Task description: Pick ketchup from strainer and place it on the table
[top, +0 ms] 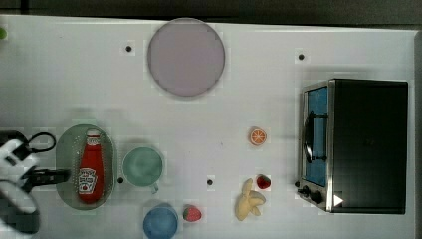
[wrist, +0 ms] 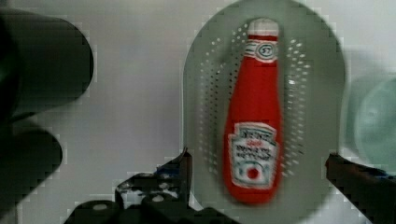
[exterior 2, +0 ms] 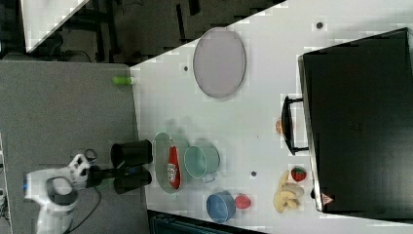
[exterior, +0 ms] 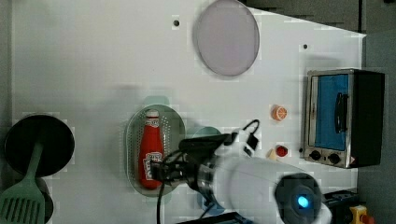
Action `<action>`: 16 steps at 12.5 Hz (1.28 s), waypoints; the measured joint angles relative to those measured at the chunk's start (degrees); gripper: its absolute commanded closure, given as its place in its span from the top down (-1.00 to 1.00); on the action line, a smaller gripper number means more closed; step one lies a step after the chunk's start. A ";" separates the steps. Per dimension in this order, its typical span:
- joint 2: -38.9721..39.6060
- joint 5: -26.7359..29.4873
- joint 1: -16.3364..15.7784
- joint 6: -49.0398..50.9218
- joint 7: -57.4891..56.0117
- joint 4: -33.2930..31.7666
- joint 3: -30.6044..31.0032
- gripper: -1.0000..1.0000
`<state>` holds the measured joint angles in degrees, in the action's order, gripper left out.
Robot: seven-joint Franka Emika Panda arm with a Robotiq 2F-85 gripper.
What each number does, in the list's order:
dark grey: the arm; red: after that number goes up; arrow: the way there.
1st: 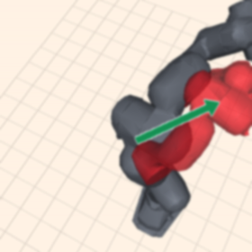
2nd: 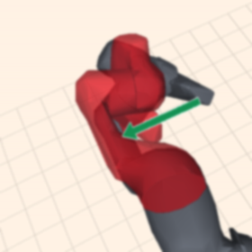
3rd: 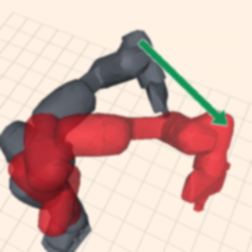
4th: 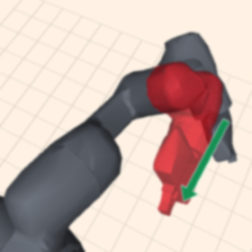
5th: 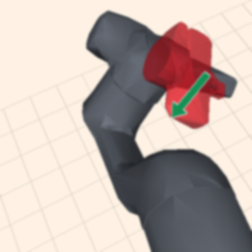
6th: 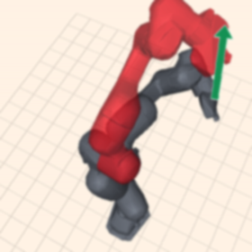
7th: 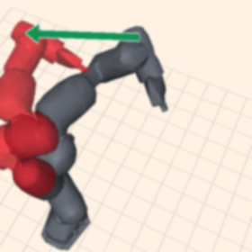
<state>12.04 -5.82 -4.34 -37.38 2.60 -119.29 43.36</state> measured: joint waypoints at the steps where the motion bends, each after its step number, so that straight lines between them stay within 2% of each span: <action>1: 2.90 -0.75 0.27 -3.89 1.24 -1.23 -0.17 1.00; 5: 10.82 -8.08 0.34 -12.00 5.96 -6.71 -3.75 1.00; 8: 16.16 -12.64 1.32 -15.86 9.94 -7.05 -3.58 1.00; 10: 18.93 -16.25 0.93 -18.49 12.76 -6.94 -4.11 1.00; 13: 21.09 -17.99 -0.14 -19.08 14.59 -5.93 -5.26 1.00; 14: 22.09 -18.20 -0.70 -19.44 14.97 -5.15 -5.54 0.91; 16: 23.55 -18.54 -1.40 -19.81 15.39 -4.59 -6.13 0.42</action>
<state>35.59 -24.37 -5.73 -57.18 17.99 -123.88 37.24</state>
